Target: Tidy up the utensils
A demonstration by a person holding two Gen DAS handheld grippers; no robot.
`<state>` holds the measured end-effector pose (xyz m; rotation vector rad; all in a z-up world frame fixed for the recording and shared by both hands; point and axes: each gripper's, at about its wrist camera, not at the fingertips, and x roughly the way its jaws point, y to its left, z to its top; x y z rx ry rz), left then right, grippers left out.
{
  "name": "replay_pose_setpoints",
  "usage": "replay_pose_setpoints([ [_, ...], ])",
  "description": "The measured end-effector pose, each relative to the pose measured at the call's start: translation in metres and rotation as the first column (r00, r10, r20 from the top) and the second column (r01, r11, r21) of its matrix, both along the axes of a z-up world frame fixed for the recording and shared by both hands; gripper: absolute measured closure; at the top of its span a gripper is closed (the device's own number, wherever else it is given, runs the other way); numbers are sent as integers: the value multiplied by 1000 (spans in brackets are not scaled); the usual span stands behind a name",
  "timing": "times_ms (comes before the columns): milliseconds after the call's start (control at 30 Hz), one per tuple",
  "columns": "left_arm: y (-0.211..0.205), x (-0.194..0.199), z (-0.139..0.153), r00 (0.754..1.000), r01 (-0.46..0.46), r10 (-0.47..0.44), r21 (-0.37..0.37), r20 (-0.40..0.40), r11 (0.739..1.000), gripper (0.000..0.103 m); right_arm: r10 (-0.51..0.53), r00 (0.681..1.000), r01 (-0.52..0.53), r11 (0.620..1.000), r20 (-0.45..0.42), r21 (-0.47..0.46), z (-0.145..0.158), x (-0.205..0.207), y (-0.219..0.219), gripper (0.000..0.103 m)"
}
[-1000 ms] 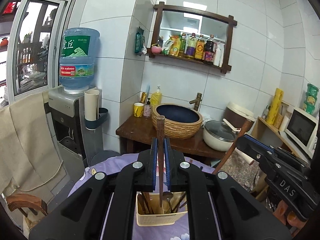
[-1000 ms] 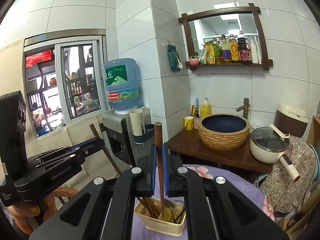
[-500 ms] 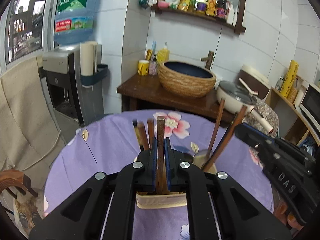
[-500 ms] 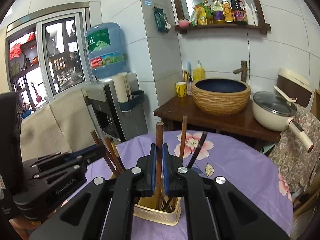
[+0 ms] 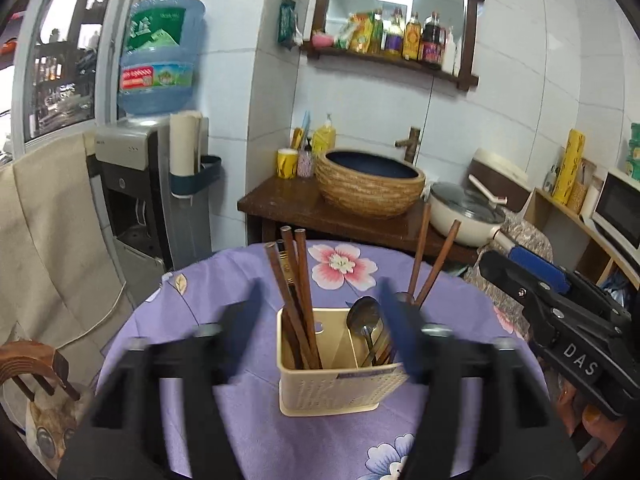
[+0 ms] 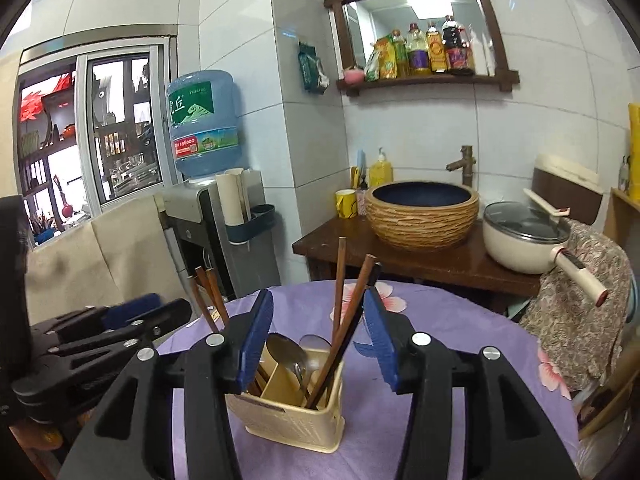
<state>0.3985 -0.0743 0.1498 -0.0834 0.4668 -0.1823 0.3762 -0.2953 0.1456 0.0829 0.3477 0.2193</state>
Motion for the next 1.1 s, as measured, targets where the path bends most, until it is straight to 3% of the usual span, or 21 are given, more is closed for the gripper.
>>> replay_pose_setpoints([
  [167, 15, -66, -2, 989, -74, 71, 13, 133, 997, 8, -49, 996, 53, 997, 74, -59, -7, -59, -1, 30],
  [267, 20, -110, -10, 978, -98, 93, 16, 185, 995, 6, -36, 991, 44, 997, 128, -59, -19, -111, 6, 8],
  [300, 19, -122, -13, 976, -101, 95, 23, 194, 995, 6, -31, 991, 38, 998, 134, -50, -24, -123, 7, 7],
  [500, 22, -213, -62, 967, -176, 166, 34, 193, 984, 6, -61, 989, 61, 998, 131, 5, -68, -203, 18, 6],
  [633, 27, -268, -89, 960, -219, 209, 35, 189, 975, 6, -89, 978, 100, 994, 190, -51, -87, -255, 29, 6],
  [733, 32, -304, -97, 959, -216, 206, 27, 196, 976, 6, -108, 965, 135, 985, 238, -104, -100, -294, 39, 6],
  [833, 36, -341, -102, 961, -201, 195, 9, 196, 980, 6, -123, 966, 146, 986, 229, -86, -110, -324, 41, 6],
  [967, 34, -388, -109, 932, -233, 218, 16, 288, 972, 6, -149, 961, 167, 984, 233, -62, -120, -363, 44, 6],
  [1100, 37, -400, -111, 945, -214, 208, -2, 254, 977, 6, -143, 961, 164, 984, 236, -71, -120, -384, 47, 6],
])
